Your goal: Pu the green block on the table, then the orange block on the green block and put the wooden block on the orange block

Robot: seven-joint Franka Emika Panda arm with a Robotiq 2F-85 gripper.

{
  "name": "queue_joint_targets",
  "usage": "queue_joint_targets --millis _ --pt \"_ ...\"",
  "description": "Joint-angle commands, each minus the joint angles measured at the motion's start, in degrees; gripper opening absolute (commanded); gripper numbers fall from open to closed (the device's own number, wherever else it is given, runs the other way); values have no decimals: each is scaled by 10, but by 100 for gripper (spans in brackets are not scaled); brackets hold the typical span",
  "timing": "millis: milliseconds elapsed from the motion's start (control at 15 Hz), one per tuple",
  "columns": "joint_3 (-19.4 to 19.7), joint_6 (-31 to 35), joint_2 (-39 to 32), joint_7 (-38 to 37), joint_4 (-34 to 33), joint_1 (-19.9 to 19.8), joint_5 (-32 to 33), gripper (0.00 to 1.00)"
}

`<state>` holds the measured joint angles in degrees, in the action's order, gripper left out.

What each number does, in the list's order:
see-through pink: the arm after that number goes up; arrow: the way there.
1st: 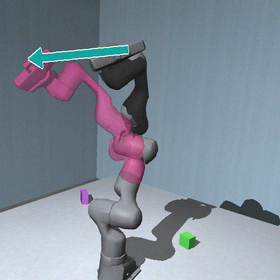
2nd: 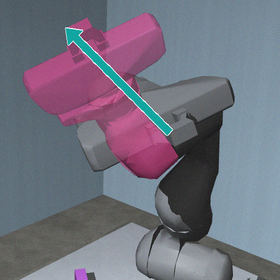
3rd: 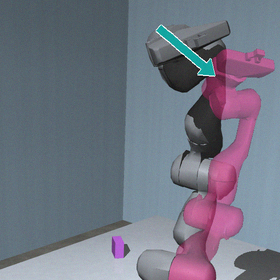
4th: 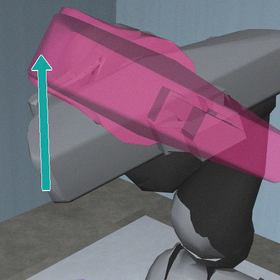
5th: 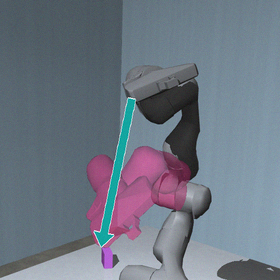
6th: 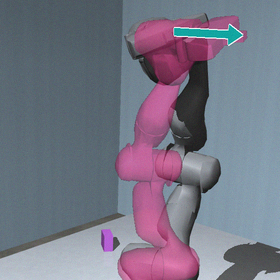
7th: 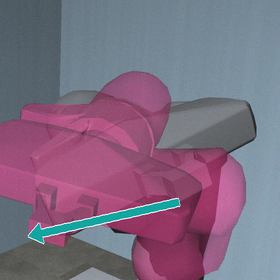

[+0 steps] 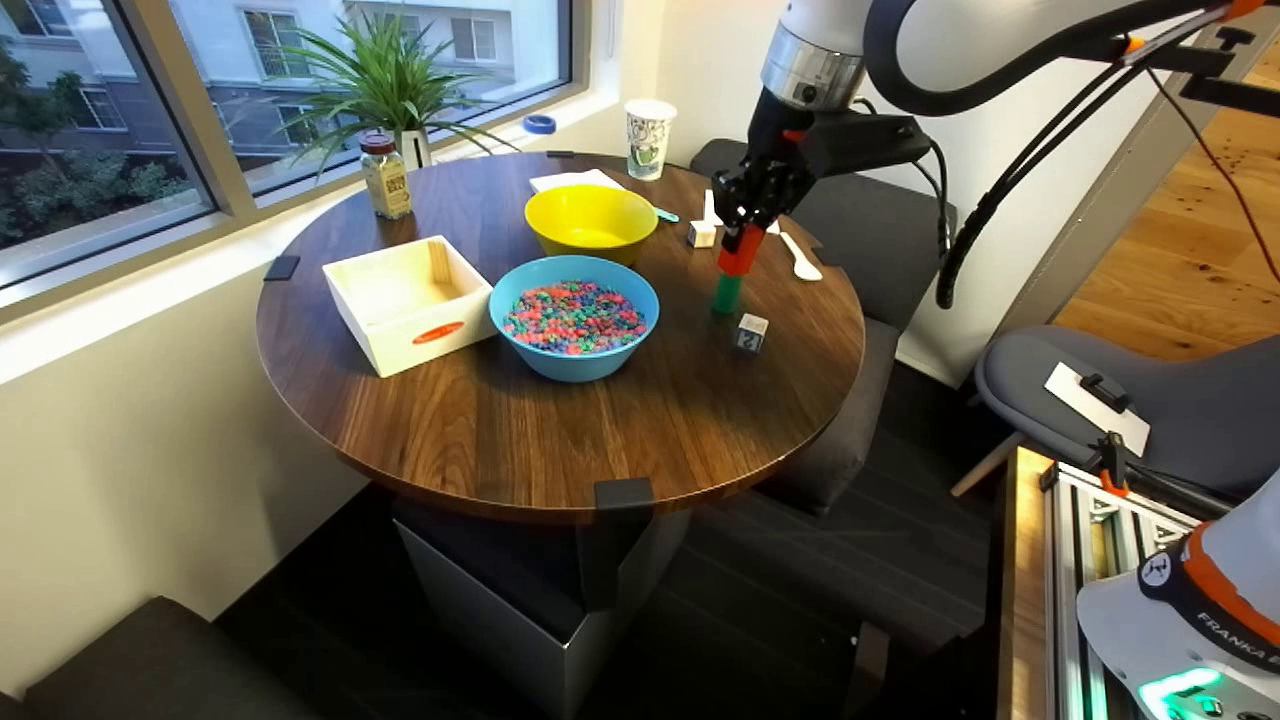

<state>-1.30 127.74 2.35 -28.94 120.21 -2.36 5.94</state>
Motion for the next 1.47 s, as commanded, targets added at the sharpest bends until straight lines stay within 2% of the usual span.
queue_joint_targets --millis 0,533,600,667,800,1000,1133,1400 --pt "4 -29 -17 -20 -23 5 9 8" --pt "6 -53 -28 -31 -39 6 12 8" --pt "7 -53 -30 -31 -41 6 12 18" --pt "7 -52 -31 -31 -42 7 11 58" --pt "7 -51 -33 -30 -44 7 10 64" --pt "8 -51 -35 -28 -44 8 5 88" --pt "8 -51 -36 -28 -45 8 5 100" --pt "6 -60 -22 -26 -42 10 -5 100"
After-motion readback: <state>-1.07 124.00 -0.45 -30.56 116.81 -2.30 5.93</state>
